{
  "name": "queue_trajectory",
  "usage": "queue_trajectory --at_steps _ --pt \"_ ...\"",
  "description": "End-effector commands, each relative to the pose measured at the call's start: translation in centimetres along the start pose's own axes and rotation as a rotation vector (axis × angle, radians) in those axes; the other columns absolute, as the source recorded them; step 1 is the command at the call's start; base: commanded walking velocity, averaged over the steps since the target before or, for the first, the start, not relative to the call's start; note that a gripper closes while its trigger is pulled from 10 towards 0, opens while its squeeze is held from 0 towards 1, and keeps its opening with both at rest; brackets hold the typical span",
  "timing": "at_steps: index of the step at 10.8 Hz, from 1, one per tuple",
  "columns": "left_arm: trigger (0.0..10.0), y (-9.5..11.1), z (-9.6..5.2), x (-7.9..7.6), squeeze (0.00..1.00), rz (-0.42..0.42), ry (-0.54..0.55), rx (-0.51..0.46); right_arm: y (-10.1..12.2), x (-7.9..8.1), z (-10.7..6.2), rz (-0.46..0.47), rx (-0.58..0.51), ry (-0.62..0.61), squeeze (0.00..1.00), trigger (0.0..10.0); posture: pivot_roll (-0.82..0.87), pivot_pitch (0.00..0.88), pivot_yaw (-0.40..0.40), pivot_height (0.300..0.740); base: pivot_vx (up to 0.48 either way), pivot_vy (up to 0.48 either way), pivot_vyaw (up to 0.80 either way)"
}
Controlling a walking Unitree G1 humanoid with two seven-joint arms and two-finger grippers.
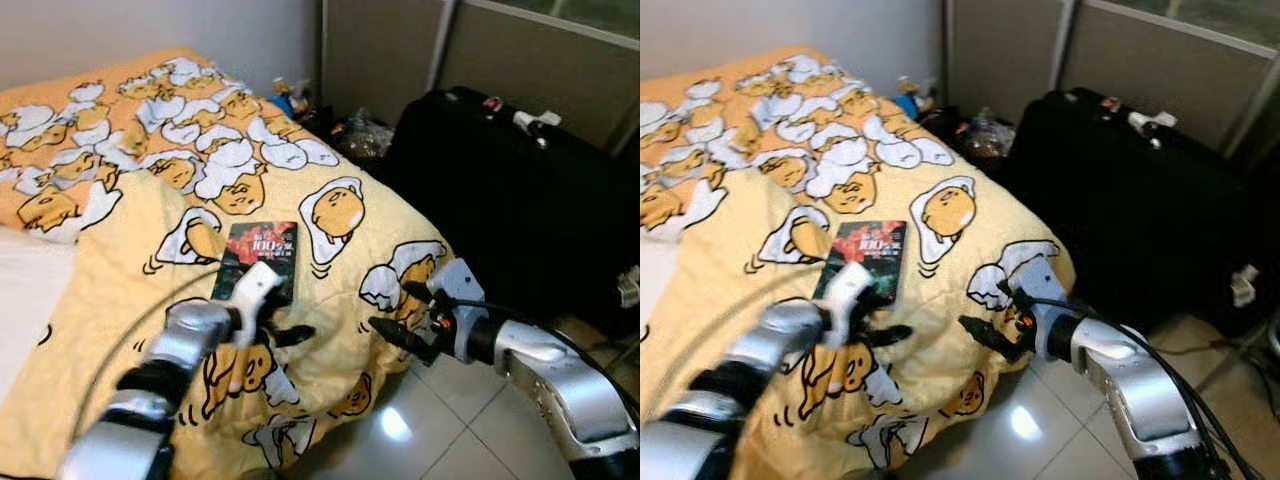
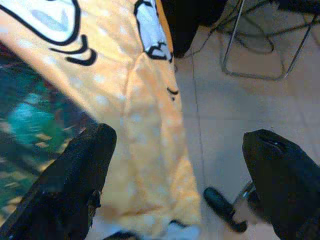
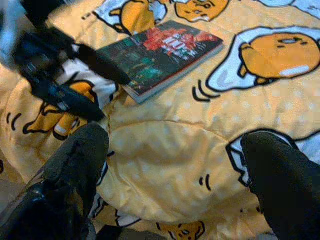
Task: Clean up the room
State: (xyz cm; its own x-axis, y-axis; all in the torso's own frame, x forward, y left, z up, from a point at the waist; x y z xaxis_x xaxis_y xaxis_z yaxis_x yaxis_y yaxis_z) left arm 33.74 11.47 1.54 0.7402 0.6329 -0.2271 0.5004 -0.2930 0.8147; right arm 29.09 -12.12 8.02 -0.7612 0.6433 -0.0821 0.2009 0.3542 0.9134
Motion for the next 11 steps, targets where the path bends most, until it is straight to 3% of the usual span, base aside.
queue_trajectory --at_steps 1,2,3,5,6,8,11 --pt "10.0 -0.3 -0.6 0.1 0.0 0.044 -0.008 0.022 0.1 0.3 -0.1 -0.014 0.002 0.007 0.0 10.0 -0.08 0.0 0.078 0.74 0.0 0.0 0.0" --pt "10.0 1.4 -1.6 1.8 0.0 0.033 0.066 -0.059 0.0 0.2 -0.2 -0.014 0.002 0.001 0.0 10.0 -0.08 0.0 0.079 0.74 0.0 0.0 0.0" --pt "10.0 5.0 -3.2 5.8 0.0 -0.056 0.333 -0.238 0.0 0.0 -0.2 -0.007 -0.001 -0.019 0.0 10.0 -0.08 0.0 0.08 0.74 0.0 0.0 0.0" --pt "10.0 4.4 -4.4 8.7 0.0 -0.097 0.574 -0.197 0.1 0.1 0.1 -0.001 -0.005 -0.019 0.0 10.0 -0.09 0.0 0.086 0.74 0.0 0.0 0.0" --pt "10.0 2.5 -4.2 9.0 0.0 -0.19 0.617 -0.141 0.2 0.3 0.2 0.008 -0.007 -0.013 0.0 10.0 -0.09 0.0 0.087 0.74 0.0 0.0 0.0" --pt "10.0 0.6 -3.2 8.5 0.0 -0.378 0.608 -0.143 0.3 0.4 0.3 0.017 -0.007 -0.012 0.0 10.0 -0.1 0.0 0.09 0.74 0.0 0.0 0.0" --pt "10.0 -0.5 -5.5 10.4 0.0 -0.374 0.81 -0.148 0.4 0.7 0.4 0.027 -0.01 -0.005 0.0 10.0 -0.11 0.0 0.096 0.74 0.0 0.0 0.0"
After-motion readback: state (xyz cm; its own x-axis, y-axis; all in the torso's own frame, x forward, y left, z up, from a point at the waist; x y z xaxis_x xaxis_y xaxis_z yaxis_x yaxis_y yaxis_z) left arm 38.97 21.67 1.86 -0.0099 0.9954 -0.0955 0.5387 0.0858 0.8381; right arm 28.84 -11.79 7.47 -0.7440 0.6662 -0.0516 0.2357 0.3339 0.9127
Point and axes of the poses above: a point about 5 cm out from each wrist's last joint towards the gripper, its own z axis pointing out of the wrist towards the gripper, its own y axis along the axis of the wrist's last joint, x = y × z, the point moved 6 cm from there along z, pointing out of the wrist towards the gripper, and after that the axes turned 8 degrees about -z, right-handed, at the moved point
